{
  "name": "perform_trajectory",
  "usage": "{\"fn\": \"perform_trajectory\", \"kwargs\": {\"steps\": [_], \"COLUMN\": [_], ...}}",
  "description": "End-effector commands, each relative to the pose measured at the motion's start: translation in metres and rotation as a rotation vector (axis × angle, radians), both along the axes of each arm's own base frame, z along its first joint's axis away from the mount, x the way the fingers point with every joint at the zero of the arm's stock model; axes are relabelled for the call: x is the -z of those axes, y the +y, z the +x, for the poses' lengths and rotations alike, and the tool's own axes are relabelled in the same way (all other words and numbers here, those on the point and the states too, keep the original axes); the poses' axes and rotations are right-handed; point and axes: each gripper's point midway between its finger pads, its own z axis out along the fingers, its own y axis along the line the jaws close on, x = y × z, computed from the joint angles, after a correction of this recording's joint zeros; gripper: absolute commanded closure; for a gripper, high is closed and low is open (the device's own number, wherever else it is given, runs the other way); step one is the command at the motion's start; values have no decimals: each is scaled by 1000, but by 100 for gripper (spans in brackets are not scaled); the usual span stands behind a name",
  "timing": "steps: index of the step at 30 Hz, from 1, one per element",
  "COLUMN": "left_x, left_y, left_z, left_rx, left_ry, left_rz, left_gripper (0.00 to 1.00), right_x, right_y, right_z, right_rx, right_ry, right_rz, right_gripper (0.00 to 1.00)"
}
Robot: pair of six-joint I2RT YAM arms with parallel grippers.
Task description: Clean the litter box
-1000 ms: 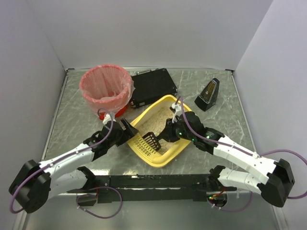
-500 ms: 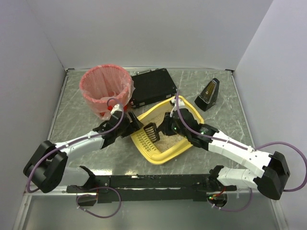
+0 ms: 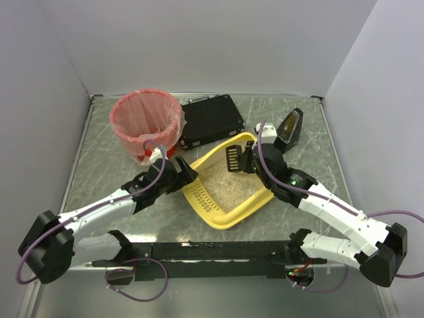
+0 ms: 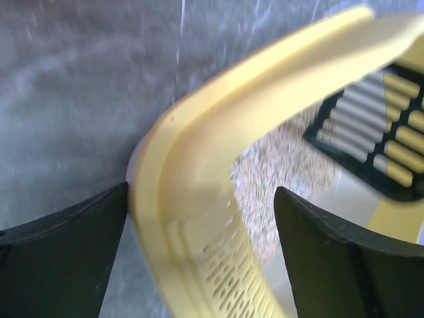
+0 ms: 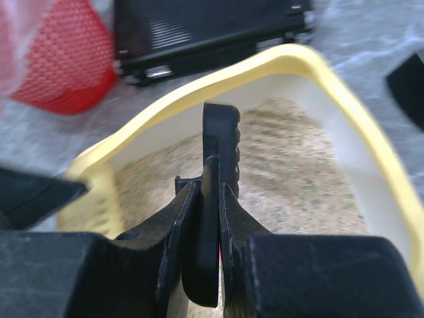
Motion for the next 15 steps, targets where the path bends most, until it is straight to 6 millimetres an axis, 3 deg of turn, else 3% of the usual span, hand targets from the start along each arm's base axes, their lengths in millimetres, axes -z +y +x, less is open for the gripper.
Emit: {"fn": "perform_trajectory", "kwargs": {"steps": [1, 6, 10, 14, 15], "left_x": [4, 34, 34, 36, 41], "left_y": [-6, 2, -5, -21, -15], "left_z": [-29, -37, -31, -32, -27], "left_rx": [-11, -53, -32, 30, 8], "left_ry": [54, 135, 140, 162, 179], "left_rz": [-47, -24, -5, -93, -91], "left_gripper": [7, 9, 14, 34, 46], "right_x": [-26, -16, -2, 0, -5], "right_y": [-18, -17, -9, -9, -9], "right_z": [5, 3, -1, -2, -1], "right_rx": [28, -26, -89, -97, -91], "right_ry": [-81, -95, -33, 3, 1], "right_rz": [-38, -35, -60, -79, -75], "right_gripper": [100, 100, 100, 100, 100]}}
